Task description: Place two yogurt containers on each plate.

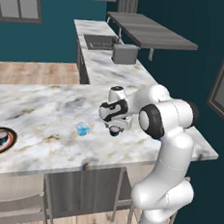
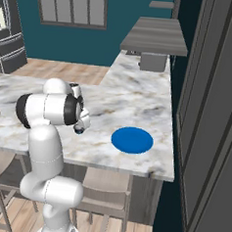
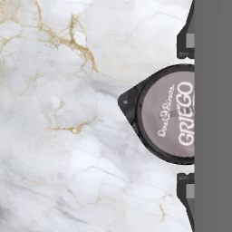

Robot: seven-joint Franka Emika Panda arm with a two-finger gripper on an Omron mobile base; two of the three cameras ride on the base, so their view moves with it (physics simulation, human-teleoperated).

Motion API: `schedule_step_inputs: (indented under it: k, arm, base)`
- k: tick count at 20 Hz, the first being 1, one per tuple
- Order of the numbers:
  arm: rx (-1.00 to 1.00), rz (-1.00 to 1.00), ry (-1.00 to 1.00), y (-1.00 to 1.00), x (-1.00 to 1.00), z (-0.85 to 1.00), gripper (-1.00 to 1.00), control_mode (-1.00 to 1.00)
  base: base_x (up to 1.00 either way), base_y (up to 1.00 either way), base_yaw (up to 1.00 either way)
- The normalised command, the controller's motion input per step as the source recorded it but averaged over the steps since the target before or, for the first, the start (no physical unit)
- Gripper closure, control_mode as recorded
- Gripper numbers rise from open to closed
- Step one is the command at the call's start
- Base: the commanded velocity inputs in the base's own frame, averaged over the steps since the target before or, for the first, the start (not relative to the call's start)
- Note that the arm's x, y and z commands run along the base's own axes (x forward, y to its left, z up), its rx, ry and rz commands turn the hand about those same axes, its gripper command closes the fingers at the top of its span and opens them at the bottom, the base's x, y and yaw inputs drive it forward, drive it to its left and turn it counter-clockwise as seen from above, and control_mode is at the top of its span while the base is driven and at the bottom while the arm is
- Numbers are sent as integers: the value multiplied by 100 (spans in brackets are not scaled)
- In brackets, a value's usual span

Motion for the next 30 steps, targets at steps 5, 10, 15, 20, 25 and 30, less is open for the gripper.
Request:
schedule_step_inputs:
  k: [5,10,15,20,25,30]
  arm:
    - [0,-16,3,0,6,-21,-100,-100]
    - [0,-4,0,0,18,-5,-100,-100]
    - [0,-1,0,0,3,-16,-100,-100]
    - [0,-1,0,2,0,-17,-100,-100]
    - [2,0,0,5,0,-10,100,-100]
    - [7,0,0,2,-4,-10,100,-100]
  base:
    - [0,0,0]
    - [0,0,0]
    - [0,0,0]
    - [0,0,0]
    - [0,0,0]
    - [0,0,0]
